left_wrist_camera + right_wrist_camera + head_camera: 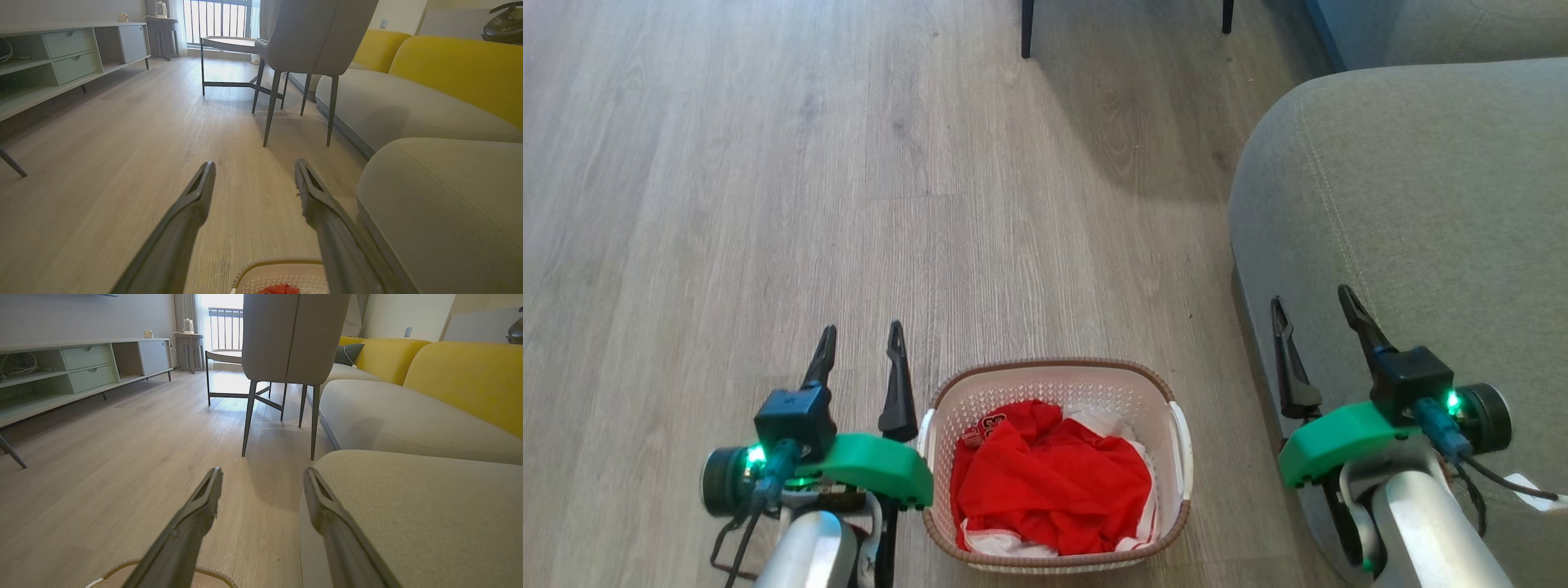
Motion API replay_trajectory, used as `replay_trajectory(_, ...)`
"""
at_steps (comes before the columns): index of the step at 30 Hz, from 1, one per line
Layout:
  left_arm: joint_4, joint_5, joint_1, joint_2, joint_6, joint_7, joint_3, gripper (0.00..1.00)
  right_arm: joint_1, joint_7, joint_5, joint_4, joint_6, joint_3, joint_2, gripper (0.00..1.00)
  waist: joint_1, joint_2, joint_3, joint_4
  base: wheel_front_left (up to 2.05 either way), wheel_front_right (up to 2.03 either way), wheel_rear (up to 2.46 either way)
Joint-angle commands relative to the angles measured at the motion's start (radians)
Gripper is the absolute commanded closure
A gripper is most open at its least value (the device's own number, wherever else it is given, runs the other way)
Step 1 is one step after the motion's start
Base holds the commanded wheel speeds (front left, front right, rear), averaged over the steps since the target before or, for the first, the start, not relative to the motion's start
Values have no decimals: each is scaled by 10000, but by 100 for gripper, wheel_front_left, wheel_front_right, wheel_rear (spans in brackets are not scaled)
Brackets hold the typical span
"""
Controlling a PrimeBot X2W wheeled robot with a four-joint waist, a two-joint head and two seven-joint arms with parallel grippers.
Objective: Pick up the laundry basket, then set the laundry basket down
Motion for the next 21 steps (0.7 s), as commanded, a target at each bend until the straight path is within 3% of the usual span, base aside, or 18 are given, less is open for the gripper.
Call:
replay_trajectory(1,-251,15,-313,-27,-63,-53,328,0,-264,-105,-46,-214,71,153,75,0,0,0,-5,-10,0,0,0)
replay_trajectory(21,-210,-359,-327,-27,48,-53,388,0,-306,-105,-238,-142,71,203,21,0,0,0,119,-41,0,0,0)
